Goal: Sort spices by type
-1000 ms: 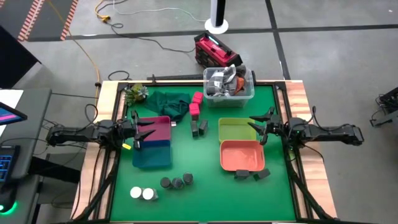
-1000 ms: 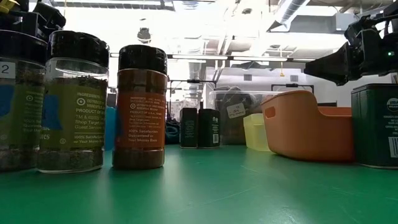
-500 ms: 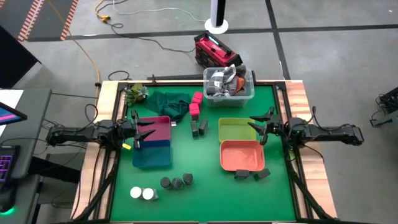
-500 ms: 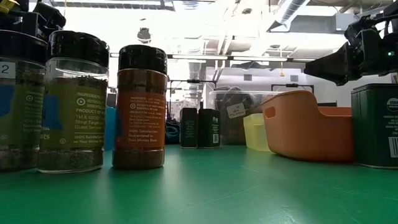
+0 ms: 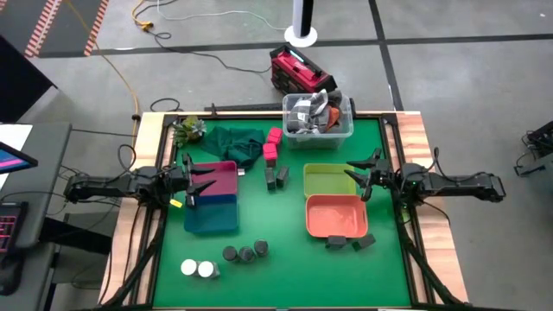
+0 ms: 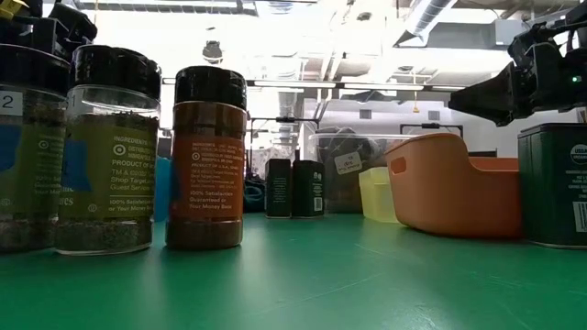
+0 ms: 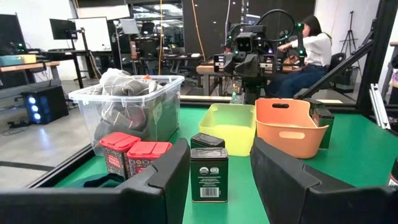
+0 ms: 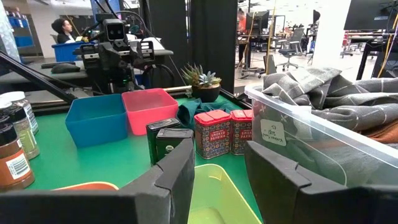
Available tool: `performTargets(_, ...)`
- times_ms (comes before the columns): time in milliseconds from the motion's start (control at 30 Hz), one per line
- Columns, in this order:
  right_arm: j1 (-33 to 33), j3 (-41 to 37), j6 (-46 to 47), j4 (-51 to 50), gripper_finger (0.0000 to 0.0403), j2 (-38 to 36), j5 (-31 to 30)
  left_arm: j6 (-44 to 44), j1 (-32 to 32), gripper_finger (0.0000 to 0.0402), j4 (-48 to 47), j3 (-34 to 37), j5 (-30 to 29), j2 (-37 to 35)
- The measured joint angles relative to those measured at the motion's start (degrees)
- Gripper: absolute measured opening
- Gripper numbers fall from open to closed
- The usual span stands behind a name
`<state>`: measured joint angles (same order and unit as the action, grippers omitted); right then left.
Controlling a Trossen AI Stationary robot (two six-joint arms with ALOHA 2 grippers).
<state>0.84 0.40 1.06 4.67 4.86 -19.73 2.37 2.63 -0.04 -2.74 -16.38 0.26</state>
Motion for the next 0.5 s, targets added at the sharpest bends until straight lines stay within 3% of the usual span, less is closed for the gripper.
performTargets(233, -0.02, 0.00, -0.02, 0.00, 0.0172, 0.00, 0.02, -0.29, 0.02, 0.0160, 0.31, 0.02, -0.01, 0.01)
performTargets(400, 0.00, 0.00, 0.00, 0.00, 0.0173, -0.01, 0.01, -13.41, 0.02, 0.0160, 1.97, 0.12, 0.03, 0.01)
performTargets(500, -0.02, 0.00, 0.00, 0.00, 0.0172, 0.00, 0.00, -16.87, 0.00, 0.0160, 1.99, 0.12, 0.04, 0.01)
